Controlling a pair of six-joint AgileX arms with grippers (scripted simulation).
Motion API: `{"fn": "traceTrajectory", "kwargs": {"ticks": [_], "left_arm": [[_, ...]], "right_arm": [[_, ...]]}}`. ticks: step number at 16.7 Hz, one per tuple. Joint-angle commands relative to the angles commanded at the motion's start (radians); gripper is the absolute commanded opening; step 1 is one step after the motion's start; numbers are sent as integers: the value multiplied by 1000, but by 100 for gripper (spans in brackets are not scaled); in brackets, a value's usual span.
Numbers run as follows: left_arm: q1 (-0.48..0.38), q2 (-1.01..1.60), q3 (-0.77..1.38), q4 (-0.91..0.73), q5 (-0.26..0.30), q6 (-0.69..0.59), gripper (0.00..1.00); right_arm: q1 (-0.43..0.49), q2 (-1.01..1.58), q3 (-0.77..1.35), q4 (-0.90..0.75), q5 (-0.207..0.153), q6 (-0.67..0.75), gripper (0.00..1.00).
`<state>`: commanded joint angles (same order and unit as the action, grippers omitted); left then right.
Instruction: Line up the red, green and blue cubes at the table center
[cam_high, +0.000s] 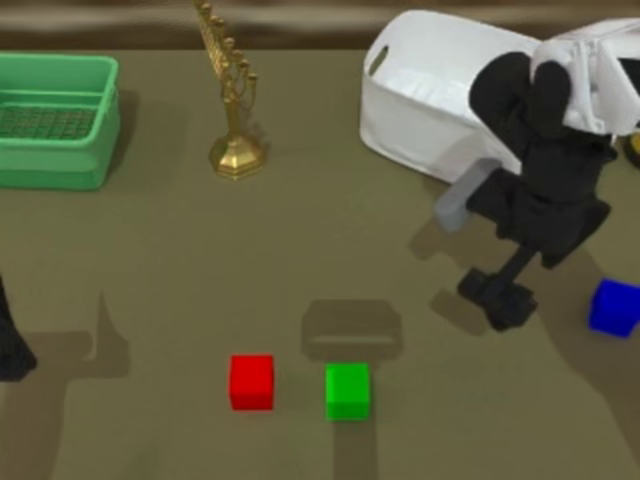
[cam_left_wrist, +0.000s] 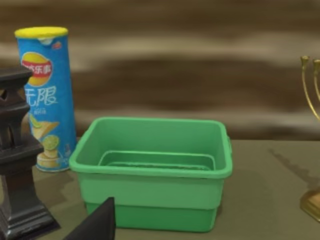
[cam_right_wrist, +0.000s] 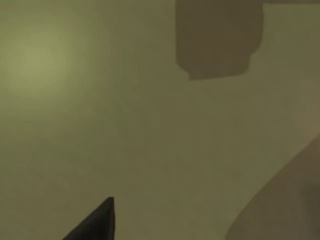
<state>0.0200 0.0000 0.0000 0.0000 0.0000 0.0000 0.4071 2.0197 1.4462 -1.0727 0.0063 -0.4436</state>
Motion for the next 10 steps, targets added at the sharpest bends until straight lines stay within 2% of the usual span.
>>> {"fn": "traceTrajectory", "kwargs": {"ticks": [3, 5, 8, 10], "left_arm": [[0, 0, 0, 0, 0, 0, 100], [0, 0, 0, 0, 0, 0, 100], [0, 0, 0, 0, 0, 0, 100], [0, 0, 0, 0, 0, 0, 100]], "right_arm": [[-115, -35, -56, 23, -1, -310, 100], [-181, -65, -89, 43, -2, -468, 100], [-256, -108, -127, 73, -4, -626, 100], [-282, -127, -140, 86, -5, -678, 100]]}}
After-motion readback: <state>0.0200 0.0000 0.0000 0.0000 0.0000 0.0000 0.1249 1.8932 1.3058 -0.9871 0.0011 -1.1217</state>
